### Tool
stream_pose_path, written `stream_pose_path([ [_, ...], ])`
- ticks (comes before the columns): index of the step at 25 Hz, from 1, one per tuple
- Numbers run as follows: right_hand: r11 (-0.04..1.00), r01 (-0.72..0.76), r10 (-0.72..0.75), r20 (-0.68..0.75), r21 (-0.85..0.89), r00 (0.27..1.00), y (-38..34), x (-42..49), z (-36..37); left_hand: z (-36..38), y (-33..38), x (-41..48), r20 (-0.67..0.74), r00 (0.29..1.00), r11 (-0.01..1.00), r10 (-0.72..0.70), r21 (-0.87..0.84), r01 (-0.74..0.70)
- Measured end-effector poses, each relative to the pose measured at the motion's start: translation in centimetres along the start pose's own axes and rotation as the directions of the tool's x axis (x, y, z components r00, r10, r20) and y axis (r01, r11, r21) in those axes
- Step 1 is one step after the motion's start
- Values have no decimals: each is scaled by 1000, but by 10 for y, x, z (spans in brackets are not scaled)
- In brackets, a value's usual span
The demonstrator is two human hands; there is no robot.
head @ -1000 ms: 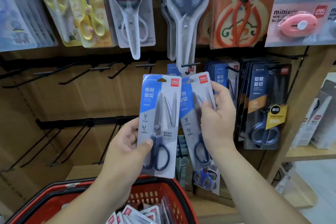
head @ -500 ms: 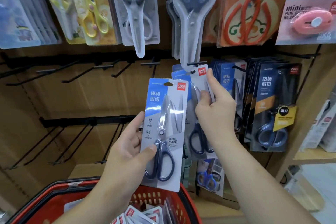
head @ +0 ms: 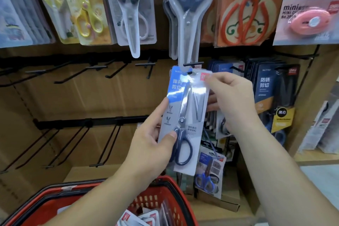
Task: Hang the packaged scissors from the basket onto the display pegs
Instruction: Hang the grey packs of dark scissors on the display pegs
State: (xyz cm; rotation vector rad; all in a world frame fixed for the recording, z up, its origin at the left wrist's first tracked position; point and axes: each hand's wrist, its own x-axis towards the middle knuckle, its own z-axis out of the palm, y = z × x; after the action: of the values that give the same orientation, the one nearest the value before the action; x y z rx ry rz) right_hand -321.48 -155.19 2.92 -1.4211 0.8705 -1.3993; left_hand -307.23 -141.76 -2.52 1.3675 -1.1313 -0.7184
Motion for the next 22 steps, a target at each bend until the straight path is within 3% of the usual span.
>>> stream_pose_path([
  [7, 955, 118, -135, -47, -273, 990, 22, 11, 7, 19, -7, 39, -57, 997, 998, -45, 29, 47],
  [11, 832, 198, -217, 25, -518, 976, 33, 5, 9, 14, -15, 66, -30, 999, 953, 32, 301, -22],
  [14, 839, 173, -143, 97, -516, 985, 42, 4, 10, 12, -20, 84, -52, 994, 869, 95, 492, -57],
  [17, 887, 89, -17, 159, -453, 987, 53, 2, 13, 7, -26, 97, -65, 997, 892, 50, 451, -16],
  [22, 868, 8, 69, 135, -497, 988, 67, 1, 8, -15, -36, 81, -15, 1000, 904, -27, 426, 31],
])
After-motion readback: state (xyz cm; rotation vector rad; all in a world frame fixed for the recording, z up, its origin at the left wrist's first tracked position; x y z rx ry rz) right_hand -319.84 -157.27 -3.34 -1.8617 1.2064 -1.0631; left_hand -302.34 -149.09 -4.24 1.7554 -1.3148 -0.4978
